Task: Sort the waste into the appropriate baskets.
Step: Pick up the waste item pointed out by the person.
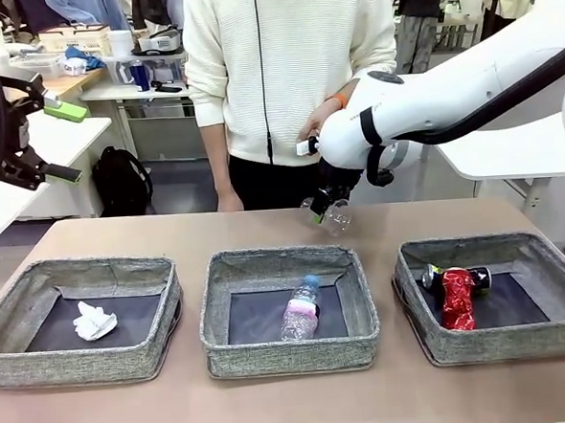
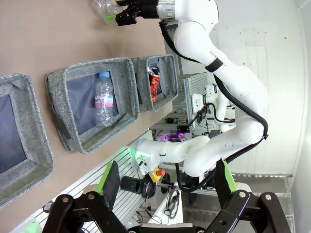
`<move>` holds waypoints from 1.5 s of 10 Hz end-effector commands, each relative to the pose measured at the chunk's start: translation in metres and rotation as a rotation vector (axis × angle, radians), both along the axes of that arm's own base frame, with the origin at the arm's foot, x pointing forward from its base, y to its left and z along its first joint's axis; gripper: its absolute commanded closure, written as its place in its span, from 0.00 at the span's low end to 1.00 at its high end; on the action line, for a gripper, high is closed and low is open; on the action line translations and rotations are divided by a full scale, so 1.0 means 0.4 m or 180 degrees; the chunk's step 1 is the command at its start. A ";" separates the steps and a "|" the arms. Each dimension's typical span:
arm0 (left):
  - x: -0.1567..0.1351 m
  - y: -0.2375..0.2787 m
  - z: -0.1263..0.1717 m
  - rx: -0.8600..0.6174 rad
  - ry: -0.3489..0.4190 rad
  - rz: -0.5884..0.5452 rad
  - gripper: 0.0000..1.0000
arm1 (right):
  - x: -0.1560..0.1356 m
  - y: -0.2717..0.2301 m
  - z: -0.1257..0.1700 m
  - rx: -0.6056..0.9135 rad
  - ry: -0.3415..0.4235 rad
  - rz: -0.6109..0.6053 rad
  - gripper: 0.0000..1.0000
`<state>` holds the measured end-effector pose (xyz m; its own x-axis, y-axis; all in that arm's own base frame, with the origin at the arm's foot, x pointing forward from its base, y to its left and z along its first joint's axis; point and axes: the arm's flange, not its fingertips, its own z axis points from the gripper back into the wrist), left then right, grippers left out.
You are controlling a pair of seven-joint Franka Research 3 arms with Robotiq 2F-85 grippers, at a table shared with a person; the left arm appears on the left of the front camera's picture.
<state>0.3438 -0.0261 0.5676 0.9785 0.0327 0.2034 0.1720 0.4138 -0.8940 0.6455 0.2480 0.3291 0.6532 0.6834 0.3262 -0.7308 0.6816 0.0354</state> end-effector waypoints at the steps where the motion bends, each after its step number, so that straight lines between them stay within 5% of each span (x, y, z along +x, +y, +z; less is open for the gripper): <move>1: -0.002 0.007 0.000 -0.0018 -0.0059 -0.0045 0.00 | 0.024 0.005 0.002 -0.0086 0.0012 -0.0089 0.00; 7: -0.002 0.007 0.000 -0.0018 -0.0059 -0.0045 0.00 | 0.026 0.007 -0.005 -0.0123 0.0105 -0.0108 0.00; 8: -0.002 0.007 0.000 -0.0018 -0.0059 -0.0045 0.00 | 0.025 0.007 -0.004 -0.0181 0.0171 -0.0094 0.20; 9: -0.002 0.007 0.000 -0.0018 -0.0059 -0.0045 0.00 | 0.024 0.008 -0.006 -0.0187 0.0175 -0.0071 0.20; 10: -0.002 0.007 0.000 -0.0018 -0.0059 -0.0045 0.00 | 0.024 0.008 -0.007 -0.0195 0.0187 -0.0060 0.40; 11: -0.002 0.007 0.000 -0.0018 -0.0059 -0.0045 0.00 | 0.023 0.008 -0.008 -0.0190 0.0197 -0.0061 0.25; 12: -0.002 0.007 0.000 -0.0018 -0.0059 -0.0045 0.00 | 0.025 0.008 -0.010 -0.0192 0.0204 -0.0061 0.60; 13: -0.002 0.007 0.000 -0.0018 -0.0059 -0.0045 0.00 | 0.024 0.008 -0.011 -0.0208 0.0218 -0.0053 0.45; 14: -0.002 0.007 0.000 -0.0018 -0.0059 -0.0045 0.00 | 0.023 0.007 -0.013 -0.0216 0.0230 -0.0046 0.80; 15: -0.002 0.007 0.000 -0.0018 -0.0059 -0.0045 0.00 | 0.022 0.006 -0.013 -0.0238 0.0252 -0.0026 0.65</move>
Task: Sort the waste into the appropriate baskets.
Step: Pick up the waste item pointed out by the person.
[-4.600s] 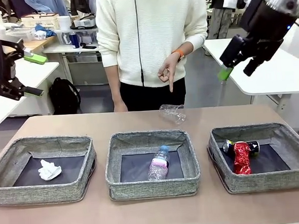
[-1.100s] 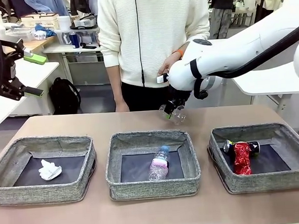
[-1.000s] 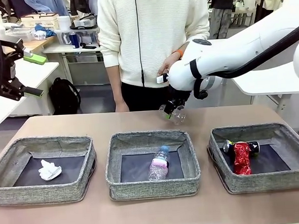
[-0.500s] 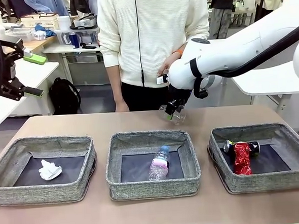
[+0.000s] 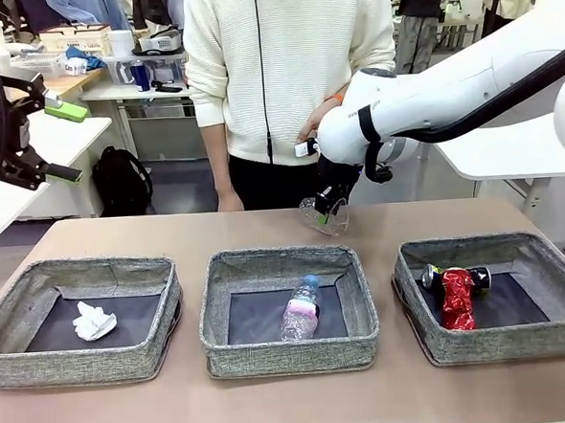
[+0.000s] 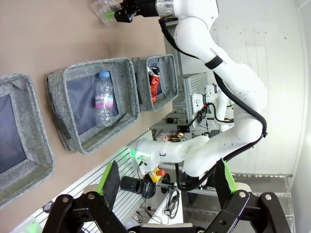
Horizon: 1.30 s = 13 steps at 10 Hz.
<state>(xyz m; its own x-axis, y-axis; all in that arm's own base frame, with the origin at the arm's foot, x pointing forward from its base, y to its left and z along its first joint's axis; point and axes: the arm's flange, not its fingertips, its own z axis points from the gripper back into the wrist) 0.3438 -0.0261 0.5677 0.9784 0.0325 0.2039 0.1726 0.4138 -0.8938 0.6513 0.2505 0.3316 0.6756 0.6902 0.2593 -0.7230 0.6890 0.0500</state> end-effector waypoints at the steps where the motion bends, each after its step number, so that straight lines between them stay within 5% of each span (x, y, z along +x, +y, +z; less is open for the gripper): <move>1: -0.002 0.007 0.000 -0.0018 -0.0058 -0.0044 0.00 | 0.008 -0.001 -0.018 -0.0113 0.0070 0.0004 1.00; 5: -0.002 0.007 0.000 -0.0018 -0.0058 -0.0044 0.00 | -0.005 -0.026 0.025 -0.0030 0.0052 0.0032 1.00; 8: -0.002 0.007 0.000 -0.0018 -0.0058 -0.0044 0.00 | -0.064 -0.049 0.128 -0.0185 0.0322 -0.0053 1.00; 11: -0.002 0.007 0.000 -0.0018 -0.0058 -0.0044 0.00 | -0.297 -0.113 0.398 -0.0508 0.0647 -0.0583 1.00; 13: -0.002 0.007 0.000 -0.0018 -0.0058 -0.0044 0.00 | -0.462 -0.111 0.484 -0.0628 0.0506 -0.1092 1.00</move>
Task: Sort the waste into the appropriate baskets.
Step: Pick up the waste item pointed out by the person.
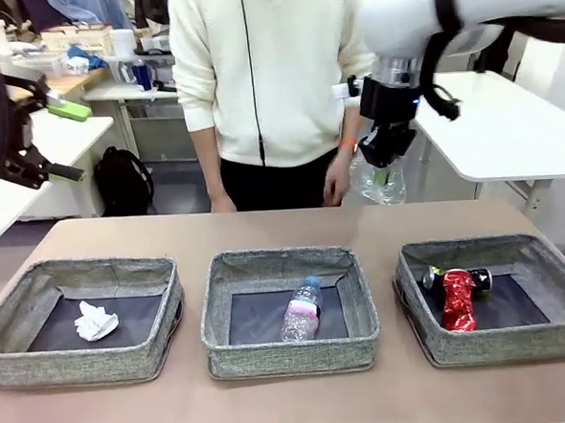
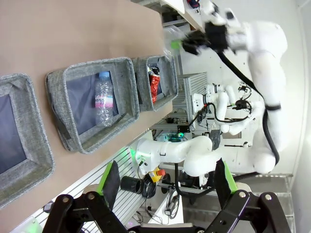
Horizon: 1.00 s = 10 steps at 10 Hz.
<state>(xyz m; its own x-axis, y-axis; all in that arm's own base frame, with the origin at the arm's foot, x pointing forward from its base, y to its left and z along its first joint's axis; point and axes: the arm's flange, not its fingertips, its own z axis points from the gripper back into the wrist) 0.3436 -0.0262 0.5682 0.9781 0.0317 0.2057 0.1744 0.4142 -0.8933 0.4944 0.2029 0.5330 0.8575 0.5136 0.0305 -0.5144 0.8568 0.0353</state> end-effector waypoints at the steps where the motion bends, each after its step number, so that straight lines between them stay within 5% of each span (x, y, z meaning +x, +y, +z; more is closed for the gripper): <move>1: -0.001 0.007 -0.001 -0.0020 -0.0052 -0.0042 0.00 | -0.099 0.004 -0.017 -0.0085 -0.0114 -0.0415 1.00; 5: -0.001 0.007 -0.001 -0.0020 -0.0052 -0.0042 0.00 | -0.106 -0.008 0.026 -0.0030 -0.0100 -0.0336 0.99; 6: -0.001 0.007 -0.001 -0.0020 -0.0052 -0.0042 0.00 | -0.086 0.008 0.012 0.0345 -0.0086 -0.0504 0.99; 9: -0.001 0.007 -0.001 -0.0020 -0.0052 -0.0042 0.00 | -0.092 0.204 0.225 0.0209 -0.0120 -0.1728 0.99; 10: -0.001 0.007 -0.001 -0.0020 -0.0052 -0.0042 0.00 | -0.102 0.263 0.277 0.0221 -0.0050 -0.1860 0.99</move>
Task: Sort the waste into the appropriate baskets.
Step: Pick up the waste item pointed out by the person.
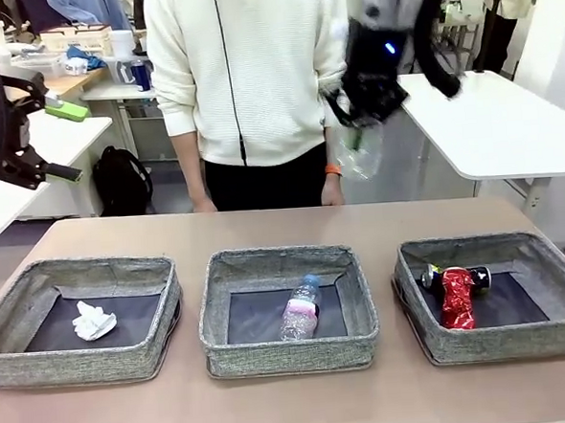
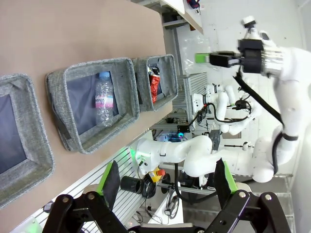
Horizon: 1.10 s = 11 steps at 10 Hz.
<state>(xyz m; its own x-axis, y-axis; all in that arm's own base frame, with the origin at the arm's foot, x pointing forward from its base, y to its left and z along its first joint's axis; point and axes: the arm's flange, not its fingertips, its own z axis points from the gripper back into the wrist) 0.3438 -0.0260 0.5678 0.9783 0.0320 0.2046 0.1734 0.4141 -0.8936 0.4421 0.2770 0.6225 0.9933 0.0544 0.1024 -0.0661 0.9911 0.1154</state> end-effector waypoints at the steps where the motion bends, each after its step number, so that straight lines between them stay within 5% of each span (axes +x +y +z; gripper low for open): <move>1: -0.002 0.007 0.000 -0.0019 -0.0055 -0.0043 0.00 | 0.015 0.142 0.104 -0.0084 0.0115 -0.0499 0.99; 8: -0.002 0.007 0.000 -0.0019 -0.0055 -0.0043 0.00 | -0.068 0.296 0.375 -0.0354 -0.0026 -0.0204 0.99; 11: -0.002 0.007 0.000 -0.0019 -0.0055 -0.0043 0.00 | -0.104 0.264 0.310 -0.0239 0.0074 -0.0274 0.99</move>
